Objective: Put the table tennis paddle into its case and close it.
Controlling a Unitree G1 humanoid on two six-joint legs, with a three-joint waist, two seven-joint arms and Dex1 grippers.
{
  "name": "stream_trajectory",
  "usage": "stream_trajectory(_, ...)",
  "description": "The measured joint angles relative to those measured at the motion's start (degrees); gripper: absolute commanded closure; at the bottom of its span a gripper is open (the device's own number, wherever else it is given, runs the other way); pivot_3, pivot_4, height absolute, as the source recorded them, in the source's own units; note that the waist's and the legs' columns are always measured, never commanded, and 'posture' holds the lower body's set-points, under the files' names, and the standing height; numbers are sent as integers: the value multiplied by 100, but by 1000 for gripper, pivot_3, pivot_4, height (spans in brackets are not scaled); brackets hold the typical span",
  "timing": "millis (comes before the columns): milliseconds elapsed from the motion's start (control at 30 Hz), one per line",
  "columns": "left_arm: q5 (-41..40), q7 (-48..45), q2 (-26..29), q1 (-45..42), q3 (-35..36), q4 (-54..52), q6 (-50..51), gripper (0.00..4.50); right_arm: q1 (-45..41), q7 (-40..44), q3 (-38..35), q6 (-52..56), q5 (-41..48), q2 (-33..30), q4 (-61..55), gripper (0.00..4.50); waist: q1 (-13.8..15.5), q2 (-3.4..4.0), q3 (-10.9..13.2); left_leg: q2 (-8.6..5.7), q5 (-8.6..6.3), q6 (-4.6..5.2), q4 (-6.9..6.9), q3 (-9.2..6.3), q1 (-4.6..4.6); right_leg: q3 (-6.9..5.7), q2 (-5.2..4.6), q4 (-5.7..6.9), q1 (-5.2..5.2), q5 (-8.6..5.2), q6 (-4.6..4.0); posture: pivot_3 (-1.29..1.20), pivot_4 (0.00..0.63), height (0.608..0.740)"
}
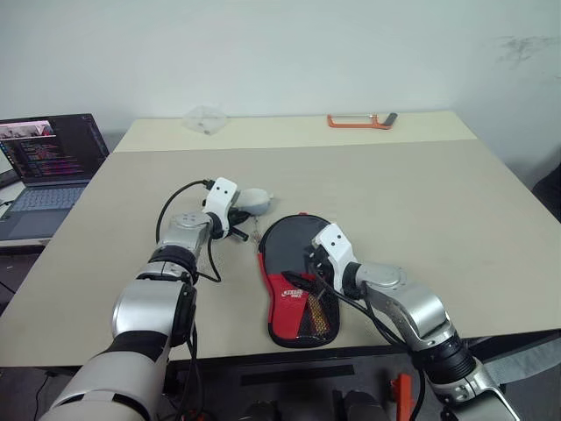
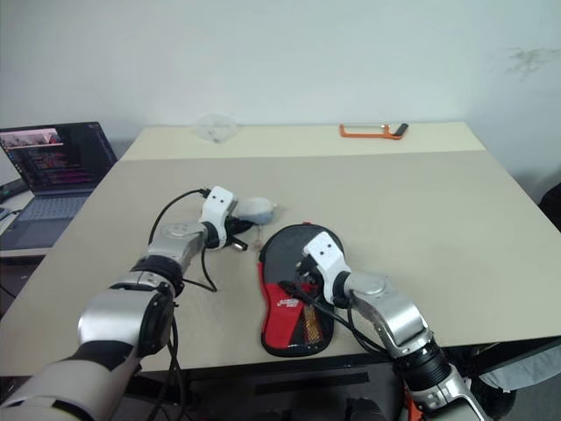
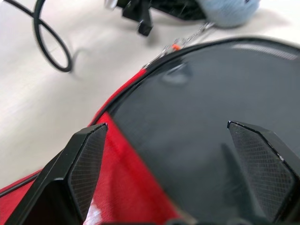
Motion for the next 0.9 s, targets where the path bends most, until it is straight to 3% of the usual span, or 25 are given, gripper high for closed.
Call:
stream_trajectory(200, -88, -119, 29, 43, 153, -1, 4, 4473, -294, -80, 80, -322, -287, 351, 1027, 0, -12, -2, -1, -2, 1, -2, 1, 1, 0, 2, -2, 7, -3, 0, 0, 0, 150, 740)
stream_trajectory(433, 72, -105, 41, -37, -1, -6, -3, 4473, -371, 78, 257, -352, -536, 216, 1121, 0, -7, -23, -16, -3, 1, -3, 6, -1, 10, 1, -2, 33, -1, 0, 0, 0, 150, 740)
stream_trajectory(900, 1659, 969, -532, -1233, -1376, 283, -278, 4473, -194, 340, 456, -109, -679, 185, 876, 0, 32, -37, -25, -2, -5, 9, 6, 6, 68, 5, 0, 65, 33, -1, 1, 0, 150, 740)
